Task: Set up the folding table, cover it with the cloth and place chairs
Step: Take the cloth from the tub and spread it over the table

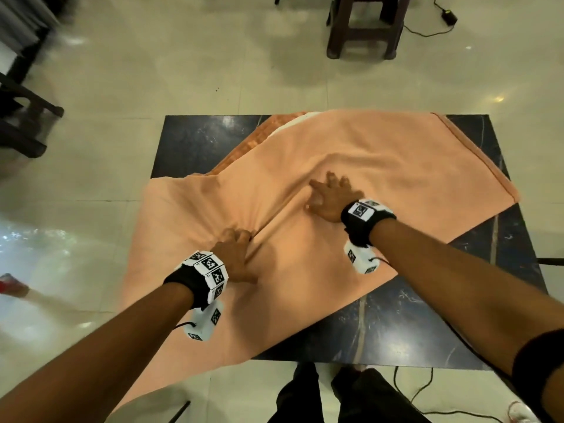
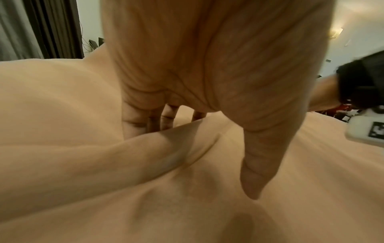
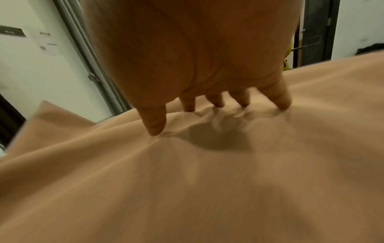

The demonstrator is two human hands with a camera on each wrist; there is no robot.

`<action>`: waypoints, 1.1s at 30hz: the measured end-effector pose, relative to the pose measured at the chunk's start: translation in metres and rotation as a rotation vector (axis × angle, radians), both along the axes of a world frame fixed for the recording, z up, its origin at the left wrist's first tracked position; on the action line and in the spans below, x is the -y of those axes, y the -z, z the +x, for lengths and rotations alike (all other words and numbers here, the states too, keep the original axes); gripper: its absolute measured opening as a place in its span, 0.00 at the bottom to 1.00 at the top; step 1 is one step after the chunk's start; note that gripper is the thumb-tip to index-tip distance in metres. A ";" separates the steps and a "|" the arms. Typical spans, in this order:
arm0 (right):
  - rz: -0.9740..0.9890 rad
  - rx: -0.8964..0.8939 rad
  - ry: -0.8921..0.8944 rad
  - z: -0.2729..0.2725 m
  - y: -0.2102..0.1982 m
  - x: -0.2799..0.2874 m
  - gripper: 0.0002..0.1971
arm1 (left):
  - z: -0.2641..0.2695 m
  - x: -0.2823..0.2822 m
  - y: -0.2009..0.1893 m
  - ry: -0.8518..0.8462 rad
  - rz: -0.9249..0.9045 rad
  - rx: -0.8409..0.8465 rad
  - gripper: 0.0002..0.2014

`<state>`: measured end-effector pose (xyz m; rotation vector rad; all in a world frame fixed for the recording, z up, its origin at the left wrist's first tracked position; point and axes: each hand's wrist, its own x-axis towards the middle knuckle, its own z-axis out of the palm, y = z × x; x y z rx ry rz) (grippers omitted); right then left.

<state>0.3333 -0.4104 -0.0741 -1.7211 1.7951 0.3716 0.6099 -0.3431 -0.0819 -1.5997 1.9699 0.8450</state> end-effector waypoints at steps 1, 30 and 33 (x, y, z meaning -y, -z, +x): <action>-0.018 0.003 0.045 0.003 0.004 -0.017 0.40 | 0.002 -0.001 0.001 0.019 -0.031 -0.014 0.55; 0.030 -0.079 -0.282 -0.066 0.009 0.066 0.36 | -0.147 -0.074 -0.007 -0.742 0.473 -0.469 0.11; -0.019 -0.034 -0.292 -0.057 0.014 0.066 0.38 | -0.203 -0.099 -0.006 -1.042 0.369 -0.660 0.16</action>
